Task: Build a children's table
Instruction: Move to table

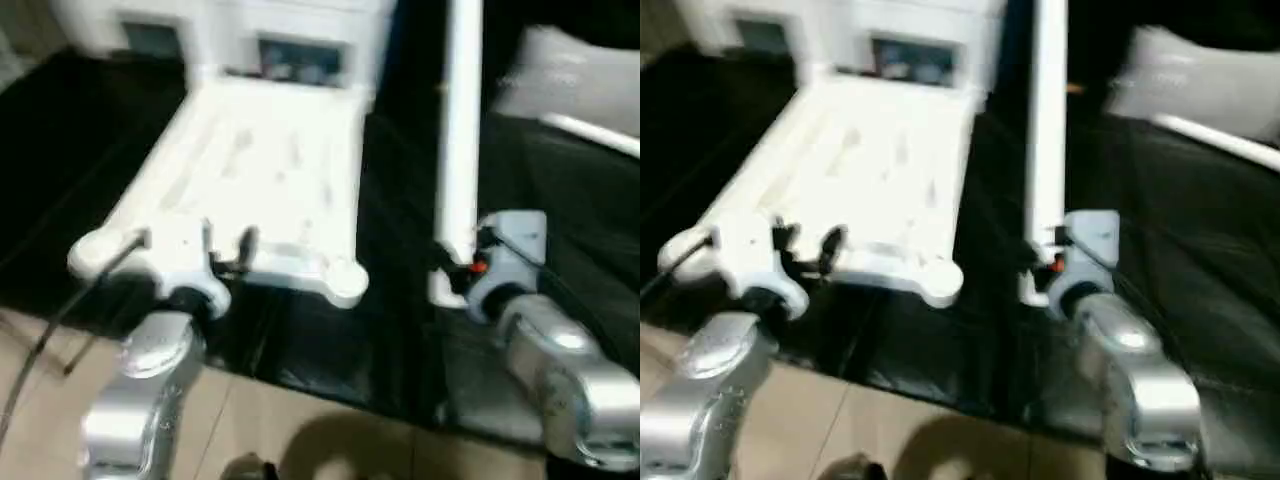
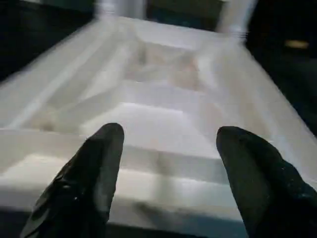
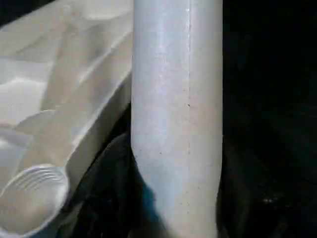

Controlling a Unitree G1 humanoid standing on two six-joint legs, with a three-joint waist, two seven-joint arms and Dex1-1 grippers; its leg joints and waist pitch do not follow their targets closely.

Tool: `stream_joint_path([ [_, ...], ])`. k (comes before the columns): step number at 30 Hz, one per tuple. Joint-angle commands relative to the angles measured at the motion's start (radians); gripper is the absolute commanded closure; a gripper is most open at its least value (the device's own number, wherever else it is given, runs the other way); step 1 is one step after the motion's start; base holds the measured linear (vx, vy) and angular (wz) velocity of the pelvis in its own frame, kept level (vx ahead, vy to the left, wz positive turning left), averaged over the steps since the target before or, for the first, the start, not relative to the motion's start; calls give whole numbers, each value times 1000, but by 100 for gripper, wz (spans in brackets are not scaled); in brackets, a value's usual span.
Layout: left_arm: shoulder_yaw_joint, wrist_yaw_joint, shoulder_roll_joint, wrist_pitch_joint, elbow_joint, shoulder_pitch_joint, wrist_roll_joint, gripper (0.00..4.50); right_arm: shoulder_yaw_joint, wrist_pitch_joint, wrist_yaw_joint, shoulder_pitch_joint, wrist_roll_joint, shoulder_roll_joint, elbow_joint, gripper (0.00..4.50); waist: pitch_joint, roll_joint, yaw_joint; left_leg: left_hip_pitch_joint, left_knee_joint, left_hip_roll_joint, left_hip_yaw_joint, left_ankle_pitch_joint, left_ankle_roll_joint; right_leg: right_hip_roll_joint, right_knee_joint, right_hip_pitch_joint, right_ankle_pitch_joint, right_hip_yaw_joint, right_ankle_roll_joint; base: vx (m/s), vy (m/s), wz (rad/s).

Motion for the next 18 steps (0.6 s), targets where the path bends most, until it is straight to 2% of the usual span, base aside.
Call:
stream_joint_path([
  [1,-20,8,-15,12,-9,-6,6,89,-35,15,-8,-5,3,-12,-16,261,-73,25,-22,95,-131,119,-134,497,510,-44,-45,-69,-21,53,-26,-45,-274,58],
  [2,-20,11,-16,14,-12,-5,6,89,-39,20,-10,-2,6,-12,-19,261,-61,-26,-20,45,-168,-1,-85,174,447,-32,-170,9,34,63,-217,-49,-356,48],
  [3,-20,11,-16,14,-12,-5,6,89,-39,20,-10,-2,6,-12,-19,261,-61,-26,-20,45,-168,-1,-85,174,447,-32,-170,9,34,63,-217,-49,-356,48],
  [4,-21,11,-16,14,-13,-4,6,89,-41,21,-10,-1,7,-12,-20,261,-59,-76,13,-46,42,-124,24,46,378,-110,-302,79,107,78,-458,-40,-369,50],
  [5,-23,7,-17,15,-14,-3,5,89,-43,27,-11,3,9,-10,-25,261,-52,-61,33,-46,147,-84,99,-115,234,-168,-325,96,-12,70,-490,-60,-332,45],
  [6,-24,4,-15,17,-13,-3,4,89,-45,42,-15,6,9,-8,-27,261,-34,-66,21,-5,141,-83,116,-180,118,-140,-340,53,-87,74,-399,-60,-332,45],
  [7,-25,2,-15,18,-13,-3,3,89,-47,58,-19,9,11,-5,-29,261,-37,-80,24,-14,121,-81,122,-251,110,-147,-327,94,-75,101,-374,-50,-329,17],
  [8,-27,-1,-15,24,-14,-2,2,89,-51,82,-20,18,25,-1,-35,261,-44,-62,14,-18,86,-73,115,-221,119,-161,-337,147,-104,105,-294,-26,-293,9],
  [9,-27,-1,-15,24,-15,-1,2,89,-51,85,-20,18,26,0,-36,261,-36,-32,11,15,15,-29,88,-158,161,-158,-380,137,-131,98,-140,-26,-293,9],
  [10,-29,-3,-14,25,-14,0,3,89,-29,119,-16,26,21,-17,-41,261,-75,35,10,96,-91,137,-7,56,205,-80,-324,113,-11,-4,99,-29,-282,12],
  [11,-28,-4,-13,25,-12,0,3,89,-20,132,-14,29,19,-23,-46,261,-86,42,-3,167,-153,317,-118,176,298,-68,-184,8,-61,-22,190,-16,-271,-1],
  [12,-29,-6,-14,25,-13,1,4,89,-15,141,-11,31,21,-26,-51,261,-94,15,-32,190,-129,351,-138,487,334,-97,-19,-116,-170,1,225,-16,-271,-1],
  [13,-30,-6,-14,25,-13,1,5,89,-15,143,-10,32,22,-27,-53,261,-96,16,-24,199,-94,296,-115,669,343,-103,10,-158,-116,24,183,-18,-227,-3],
  [14,-34,-9,-13,27,-16,3,6,89,-6,155,-2,37,26,-34,-65,261,-88,20,-26,164,-77,200,-55,865,418,-97,-18,-154,58,52,105,-33,-205,8],
  [15,-35,-9,-13,27,-16,3,5,89,-4,157,0,37,27,-35,-68,261,-88,17,-24,137,-79,142,-15,883,454,-74,-51,-134,124,44,78,-33,-205,8],
  [16,-37,-10,-12,27,-17,4,5,89,-1,160,1,41,28,-36,-74,261,-78,-11,-23,90,-98,61,33,708,507,-49,-132,-75,246,43,-37,-42,-303,9],
  [17,-39,-10,-11,28,-17,5,5,89,0,163,1,43,28,-36,-78,261,-85,-64,-34,76,-97,-25,73,407,477,-55,-219,-22,334,40,-222,-47,-366,5],
  [18,-45,-17,-5,32,-19,8,6,89,1,177,-6,46,26,-33,-87,261,-92,-100,4,-1,93,-127,131,-57,361,-150,-314,59,388,109,-457,-47,-366,5],
])
